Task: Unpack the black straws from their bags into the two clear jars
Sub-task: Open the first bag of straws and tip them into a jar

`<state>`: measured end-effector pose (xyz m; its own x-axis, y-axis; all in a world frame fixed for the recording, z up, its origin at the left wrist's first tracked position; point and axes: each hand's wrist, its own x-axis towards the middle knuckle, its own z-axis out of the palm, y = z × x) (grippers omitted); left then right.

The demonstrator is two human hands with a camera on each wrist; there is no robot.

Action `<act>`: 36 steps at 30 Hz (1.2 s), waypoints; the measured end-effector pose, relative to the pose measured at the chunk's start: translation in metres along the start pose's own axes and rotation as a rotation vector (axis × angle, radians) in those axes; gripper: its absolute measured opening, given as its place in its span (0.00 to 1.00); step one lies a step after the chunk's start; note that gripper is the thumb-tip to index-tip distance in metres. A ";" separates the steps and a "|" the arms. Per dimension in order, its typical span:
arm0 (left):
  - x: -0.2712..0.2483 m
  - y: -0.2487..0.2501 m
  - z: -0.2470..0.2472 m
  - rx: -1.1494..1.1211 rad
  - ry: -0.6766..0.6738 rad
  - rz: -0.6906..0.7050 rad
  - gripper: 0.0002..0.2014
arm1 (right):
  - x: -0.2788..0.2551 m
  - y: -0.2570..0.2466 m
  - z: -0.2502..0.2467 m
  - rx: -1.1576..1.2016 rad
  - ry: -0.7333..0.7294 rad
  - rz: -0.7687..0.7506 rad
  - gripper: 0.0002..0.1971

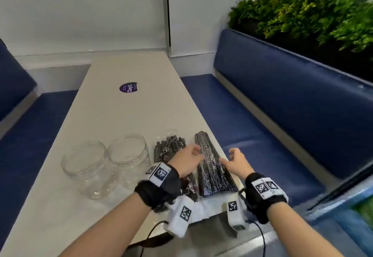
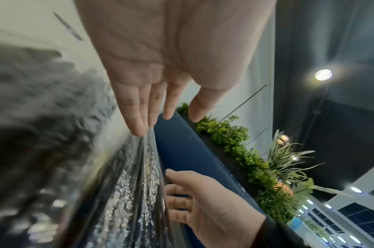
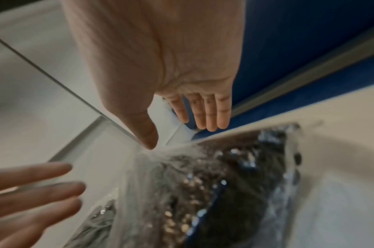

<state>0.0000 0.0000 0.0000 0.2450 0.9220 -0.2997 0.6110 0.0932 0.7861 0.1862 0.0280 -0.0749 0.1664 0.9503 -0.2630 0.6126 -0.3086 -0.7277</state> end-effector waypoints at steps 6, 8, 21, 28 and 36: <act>0.062 -0.003 0.034 0.062 0.054 -0.181 0.22 | 0.009 0.006 0.003 -0.017 -0.168 0.039 0.35; 0.075 -0.009 0.041 0.062 0.070 -0.224 0.21 | 0.011 0.005 0.002 -0.106 -0.179 0.006 0.32; 0.079 -0.005 0.037 -0.230 0.171 -0.100 0.20 | -0.010 -0.003 -0.004 0.299 -0.210 -0.134 0.30; 0.038 0.016 0.014 -0.520 0.162 0.113 0.26 | -0.042 -0.038 -0.027 0.520 -0.107 -0.350 0.26; -0.027 0.013 -0.021 -0.423 0.298 0.346 0.22 | -0.080 -0.096 -0.065 0.308 -0.190 -0.531 0.16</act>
<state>-0.0146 -0.0161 0.0294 0.1172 0.9850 0.1263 0.1675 -0.1450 0.9752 0.1648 -0.0161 0.0573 -0.2557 0.9620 0.0963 0.3194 0.1780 -0.9308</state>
